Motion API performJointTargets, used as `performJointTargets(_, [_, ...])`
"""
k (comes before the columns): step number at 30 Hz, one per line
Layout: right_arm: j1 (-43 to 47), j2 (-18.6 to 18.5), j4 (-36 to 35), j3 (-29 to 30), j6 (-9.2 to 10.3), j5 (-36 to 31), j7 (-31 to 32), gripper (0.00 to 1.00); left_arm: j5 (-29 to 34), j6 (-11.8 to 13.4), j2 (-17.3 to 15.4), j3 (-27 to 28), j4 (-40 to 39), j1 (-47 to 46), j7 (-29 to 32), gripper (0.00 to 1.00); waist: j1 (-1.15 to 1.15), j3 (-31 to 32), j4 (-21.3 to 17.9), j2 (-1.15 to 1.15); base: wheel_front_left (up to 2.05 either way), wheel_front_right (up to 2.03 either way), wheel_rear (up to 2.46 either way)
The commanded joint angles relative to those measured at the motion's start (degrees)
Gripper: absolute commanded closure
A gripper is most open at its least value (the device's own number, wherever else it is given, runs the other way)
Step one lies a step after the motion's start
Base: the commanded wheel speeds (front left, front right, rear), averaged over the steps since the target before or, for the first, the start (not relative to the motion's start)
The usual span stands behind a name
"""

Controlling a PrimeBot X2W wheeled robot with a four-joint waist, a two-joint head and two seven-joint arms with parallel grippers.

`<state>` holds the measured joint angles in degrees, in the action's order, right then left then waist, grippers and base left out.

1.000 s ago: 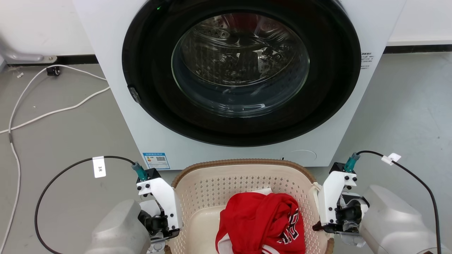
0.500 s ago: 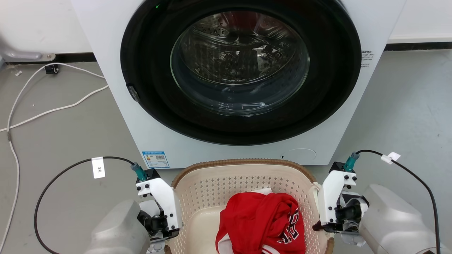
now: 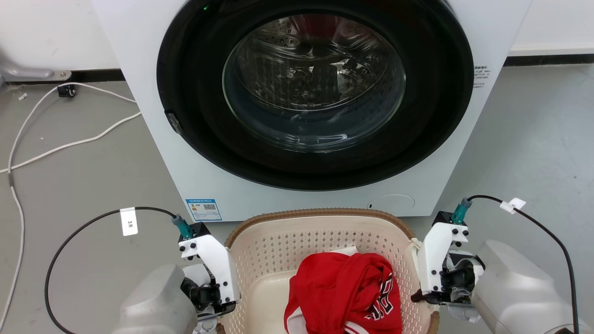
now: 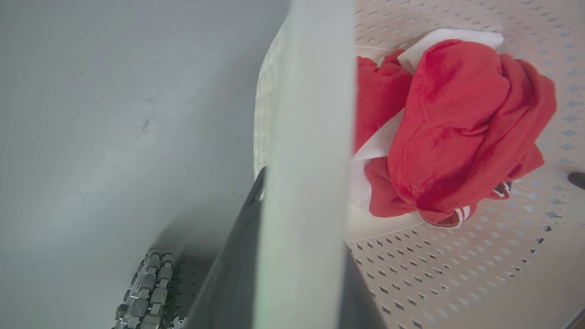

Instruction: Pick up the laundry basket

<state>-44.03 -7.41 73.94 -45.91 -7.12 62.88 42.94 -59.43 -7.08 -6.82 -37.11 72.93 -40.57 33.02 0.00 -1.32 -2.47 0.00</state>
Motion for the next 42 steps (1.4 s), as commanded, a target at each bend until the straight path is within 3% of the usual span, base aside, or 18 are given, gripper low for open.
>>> performJointTargets(1, [-0.4, 0.4, -0.1, 0.5, -0.67, -0.1, 0.4, 1.0, -0.9, -0.7, 0.1, 0.1, -0.2, 0.4, -0.3, 1.0, 0.0, 0.0, 0.0, 0.0, 0.0, 0.0, 0.0])
performJointTargets(42, [0.9, 1.2, -0.2, 6.2, -0.67, -5.2, 0.8, 1.0, -2.6, -0.7, 0.5, -1.1, 0.2, 0.8, -1.0, 1.0, 0.0, 0.2, 0.1, 0.0, 0.0, 0.0, 0.0])
